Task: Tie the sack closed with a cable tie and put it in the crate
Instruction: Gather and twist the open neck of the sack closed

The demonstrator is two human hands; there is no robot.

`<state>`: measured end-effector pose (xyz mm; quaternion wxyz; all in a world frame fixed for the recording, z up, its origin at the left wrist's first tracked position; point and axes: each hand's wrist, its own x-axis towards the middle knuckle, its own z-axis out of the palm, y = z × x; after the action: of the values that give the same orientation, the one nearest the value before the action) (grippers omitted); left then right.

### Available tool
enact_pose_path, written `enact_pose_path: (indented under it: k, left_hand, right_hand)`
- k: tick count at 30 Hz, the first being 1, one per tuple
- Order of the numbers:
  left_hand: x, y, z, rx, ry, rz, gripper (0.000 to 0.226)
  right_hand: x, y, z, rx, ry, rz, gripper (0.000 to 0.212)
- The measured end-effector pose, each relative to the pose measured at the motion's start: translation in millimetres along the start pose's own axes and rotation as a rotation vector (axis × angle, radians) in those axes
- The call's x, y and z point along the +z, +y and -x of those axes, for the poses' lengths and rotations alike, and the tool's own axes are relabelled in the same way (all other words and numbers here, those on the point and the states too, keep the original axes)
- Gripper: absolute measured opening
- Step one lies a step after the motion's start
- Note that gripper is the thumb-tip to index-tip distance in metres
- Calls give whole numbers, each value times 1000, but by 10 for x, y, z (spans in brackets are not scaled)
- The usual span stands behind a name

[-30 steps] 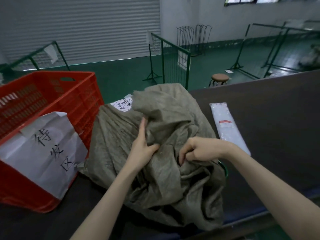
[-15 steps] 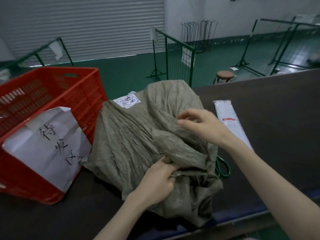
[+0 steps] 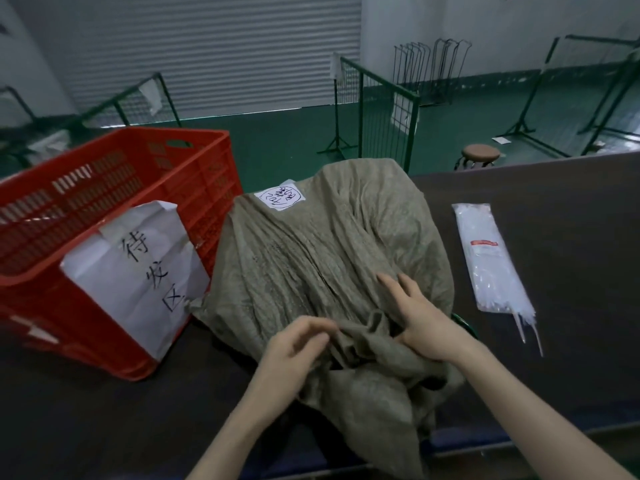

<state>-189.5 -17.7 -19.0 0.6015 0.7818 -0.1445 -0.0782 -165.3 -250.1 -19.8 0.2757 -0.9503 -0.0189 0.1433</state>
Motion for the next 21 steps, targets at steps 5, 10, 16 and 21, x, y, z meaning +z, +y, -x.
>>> enact_pose_path:
  k: [5,10,16,21]
  left_hand:
    - [-15,-426,-174,-383,514,-49,35]
    - [118,-761,-122,-757,640,497,110]
    - [183,-731,-139,-879,468,858,57]
    - [132,-641,-155,-776,284,859,34]
  right_hand:
    - [181,72,86,-46,90,-39,103]
    - [243,14,130,-50,114,78,103]
    - [218,-120,207,-27,-191,508,111]
    - [-26,-188,285,-77,-208,476,92]
